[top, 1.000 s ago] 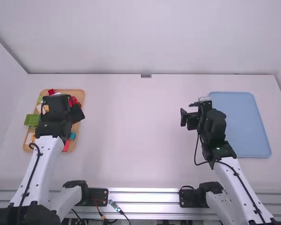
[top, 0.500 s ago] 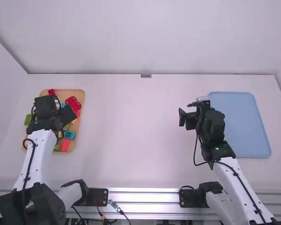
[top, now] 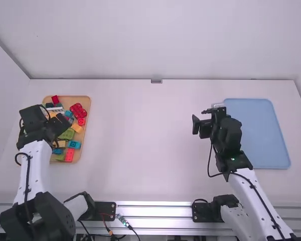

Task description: Assemble lego blocks to make yellow taxi

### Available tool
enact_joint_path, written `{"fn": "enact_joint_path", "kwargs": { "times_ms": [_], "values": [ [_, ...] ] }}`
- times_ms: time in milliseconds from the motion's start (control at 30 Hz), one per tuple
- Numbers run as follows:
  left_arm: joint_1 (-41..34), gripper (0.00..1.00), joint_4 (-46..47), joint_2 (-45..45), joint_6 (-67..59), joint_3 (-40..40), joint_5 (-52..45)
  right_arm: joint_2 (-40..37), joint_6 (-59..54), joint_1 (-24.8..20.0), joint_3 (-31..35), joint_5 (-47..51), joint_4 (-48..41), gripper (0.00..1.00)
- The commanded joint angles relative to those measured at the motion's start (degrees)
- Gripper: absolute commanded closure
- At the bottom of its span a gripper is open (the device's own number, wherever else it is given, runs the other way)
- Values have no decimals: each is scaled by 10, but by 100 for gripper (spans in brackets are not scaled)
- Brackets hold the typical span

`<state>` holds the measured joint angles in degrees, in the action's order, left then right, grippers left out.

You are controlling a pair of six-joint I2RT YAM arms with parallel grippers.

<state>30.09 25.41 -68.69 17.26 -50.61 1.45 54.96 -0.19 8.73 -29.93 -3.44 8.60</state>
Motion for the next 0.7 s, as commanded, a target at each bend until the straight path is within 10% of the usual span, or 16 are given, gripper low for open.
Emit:
{"fn": "enact_joint_path", "kwargs": {
  "times_ms": [0,667],
  "values": [
    [7,1,-4,-5,26,8,-20,0,3,-1,-13,3,4,1],
    [97,1,25,-71,219,-28,-10,0,3,-1,-13,3,3,1]
  ]
}}
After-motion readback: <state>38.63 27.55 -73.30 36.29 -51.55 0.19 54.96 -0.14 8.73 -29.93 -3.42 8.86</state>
